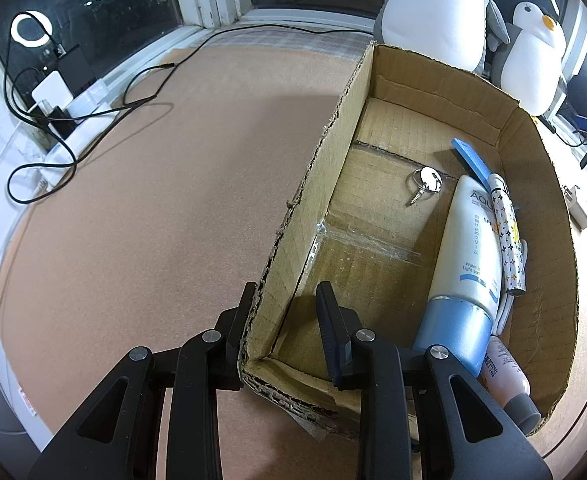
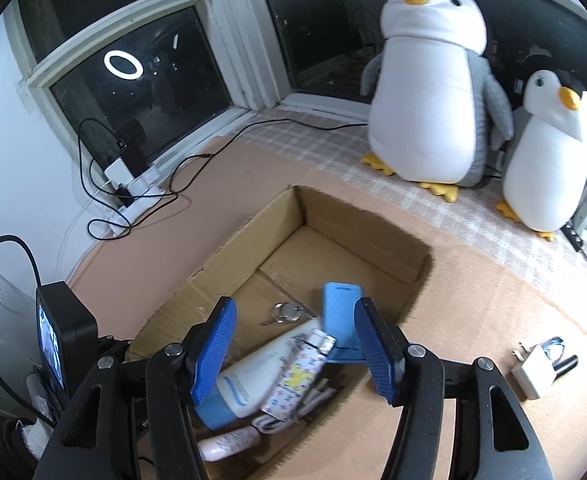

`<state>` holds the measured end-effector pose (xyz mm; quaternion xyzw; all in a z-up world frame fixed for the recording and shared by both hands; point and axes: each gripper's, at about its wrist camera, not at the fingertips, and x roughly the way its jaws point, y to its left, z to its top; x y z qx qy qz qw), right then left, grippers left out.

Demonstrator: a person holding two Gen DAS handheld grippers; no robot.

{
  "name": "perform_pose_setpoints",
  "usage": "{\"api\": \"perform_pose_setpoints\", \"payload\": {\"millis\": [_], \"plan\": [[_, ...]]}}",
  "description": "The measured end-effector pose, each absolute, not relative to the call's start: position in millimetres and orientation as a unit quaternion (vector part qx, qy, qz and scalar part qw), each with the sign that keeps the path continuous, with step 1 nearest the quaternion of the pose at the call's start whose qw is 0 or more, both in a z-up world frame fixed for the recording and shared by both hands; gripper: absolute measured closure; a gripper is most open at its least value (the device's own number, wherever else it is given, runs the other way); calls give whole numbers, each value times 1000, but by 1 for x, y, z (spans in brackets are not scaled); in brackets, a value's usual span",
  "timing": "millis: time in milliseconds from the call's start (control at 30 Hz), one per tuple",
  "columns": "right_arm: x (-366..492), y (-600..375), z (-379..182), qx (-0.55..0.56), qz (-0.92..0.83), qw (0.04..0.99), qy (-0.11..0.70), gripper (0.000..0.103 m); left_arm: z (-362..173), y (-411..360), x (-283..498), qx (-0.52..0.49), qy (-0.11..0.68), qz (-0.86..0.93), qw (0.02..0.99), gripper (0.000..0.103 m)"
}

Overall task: Organize rigid objects
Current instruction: 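Move the right gripper to the blue round lid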

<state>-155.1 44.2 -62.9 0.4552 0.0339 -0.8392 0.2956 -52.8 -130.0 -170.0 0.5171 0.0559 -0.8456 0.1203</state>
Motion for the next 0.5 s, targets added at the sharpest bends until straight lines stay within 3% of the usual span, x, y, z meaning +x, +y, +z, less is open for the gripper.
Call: {"api": "perform_pose_setpoints", "payload": {"millis": [500], "plan": [[-165, 126, -88, 479, -845, 233, 40, 45, -170, -130, -53, 518, 55, -845, 120, 76]]}}
